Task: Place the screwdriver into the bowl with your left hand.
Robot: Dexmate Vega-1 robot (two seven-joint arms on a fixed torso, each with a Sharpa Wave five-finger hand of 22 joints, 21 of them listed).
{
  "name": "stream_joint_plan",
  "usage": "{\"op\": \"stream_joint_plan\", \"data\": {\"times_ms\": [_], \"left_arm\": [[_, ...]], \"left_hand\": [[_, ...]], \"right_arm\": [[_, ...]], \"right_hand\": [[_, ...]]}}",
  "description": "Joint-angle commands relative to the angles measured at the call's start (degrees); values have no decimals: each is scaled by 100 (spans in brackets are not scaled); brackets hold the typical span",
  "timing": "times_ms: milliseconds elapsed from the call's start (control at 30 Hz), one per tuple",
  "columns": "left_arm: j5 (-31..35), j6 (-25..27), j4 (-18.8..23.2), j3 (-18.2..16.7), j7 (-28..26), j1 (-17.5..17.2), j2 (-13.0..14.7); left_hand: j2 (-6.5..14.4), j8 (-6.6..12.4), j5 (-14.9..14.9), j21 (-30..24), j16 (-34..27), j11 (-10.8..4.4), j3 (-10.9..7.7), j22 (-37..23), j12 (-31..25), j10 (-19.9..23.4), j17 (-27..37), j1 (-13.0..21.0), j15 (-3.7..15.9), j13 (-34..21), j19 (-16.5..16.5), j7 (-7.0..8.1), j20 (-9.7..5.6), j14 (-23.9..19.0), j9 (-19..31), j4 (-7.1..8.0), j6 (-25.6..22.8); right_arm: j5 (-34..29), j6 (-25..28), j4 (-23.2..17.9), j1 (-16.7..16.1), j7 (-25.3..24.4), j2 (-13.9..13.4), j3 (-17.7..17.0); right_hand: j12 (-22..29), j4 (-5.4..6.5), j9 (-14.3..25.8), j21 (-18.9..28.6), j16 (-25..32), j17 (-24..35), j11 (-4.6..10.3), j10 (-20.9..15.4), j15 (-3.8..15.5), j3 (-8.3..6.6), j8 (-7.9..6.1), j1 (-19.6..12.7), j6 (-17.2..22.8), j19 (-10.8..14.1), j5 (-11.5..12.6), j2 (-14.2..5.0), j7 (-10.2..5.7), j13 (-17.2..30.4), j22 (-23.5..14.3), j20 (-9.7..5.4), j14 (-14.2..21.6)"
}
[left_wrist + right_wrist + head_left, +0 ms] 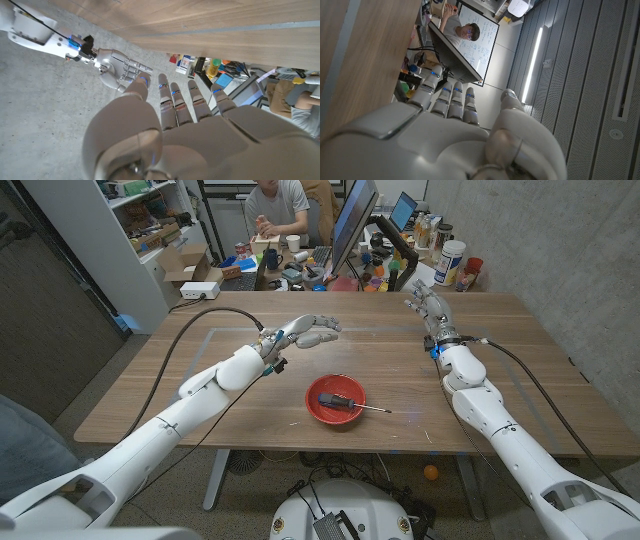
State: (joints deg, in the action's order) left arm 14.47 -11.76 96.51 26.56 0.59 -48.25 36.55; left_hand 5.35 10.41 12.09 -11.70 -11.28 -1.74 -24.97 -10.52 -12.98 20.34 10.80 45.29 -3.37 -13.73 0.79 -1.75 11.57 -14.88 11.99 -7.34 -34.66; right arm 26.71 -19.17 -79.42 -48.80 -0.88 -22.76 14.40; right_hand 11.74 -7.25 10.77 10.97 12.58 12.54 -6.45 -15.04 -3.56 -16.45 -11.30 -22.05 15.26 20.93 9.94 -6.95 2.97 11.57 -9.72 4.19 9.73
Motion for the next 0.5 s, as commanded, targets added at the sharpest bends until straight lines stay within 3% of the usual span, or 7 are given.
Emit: {"op": "stream_joint_plan", "data": {"times_ms": [33,367,500], "left_arm": [[-475,744,26,-310,-723,-1,-139],[-1368,157,-681,-589,-612,197,17],[-1363,-5,-794,-582,-692,226,82]], "left_hand": [[-3,18,36,-25,-41,-13,-3,-25,-42,45,28,-57,-15,-20,0,-15,-7,-50,0,27,23],[7,36,42,-20,-41,27,13,-26,-57,74,32,-146,-36,-25,-20,-46,-3,-51,-2,56,39],[14,49,46,-22,-39,16,18,-27,-66,95,34,-184,-45,-27,-18,-54,7,-48,-4,68,28]], "right_arm": [[126,-13,185,183,497,-278,-106],[-261,146,-266,-48,-161,-318,-123],[-339,14,-84,39,-168,-228,-45]], "right_hand": [[21,17,28,20,20,12,1,-60,24,21,-34,17,49,-16,22,-45,2,16,-20,-24,63],[22,17,29,19,18,12,5,-68,33,25,-31,19,52,-18,20,-41,-4,17,-20,-26,60],[21,16,29,19,17,12,3,-67,30,28,-30,20,52,-19,19,-36,-2,17,-20,-25,58]]}}
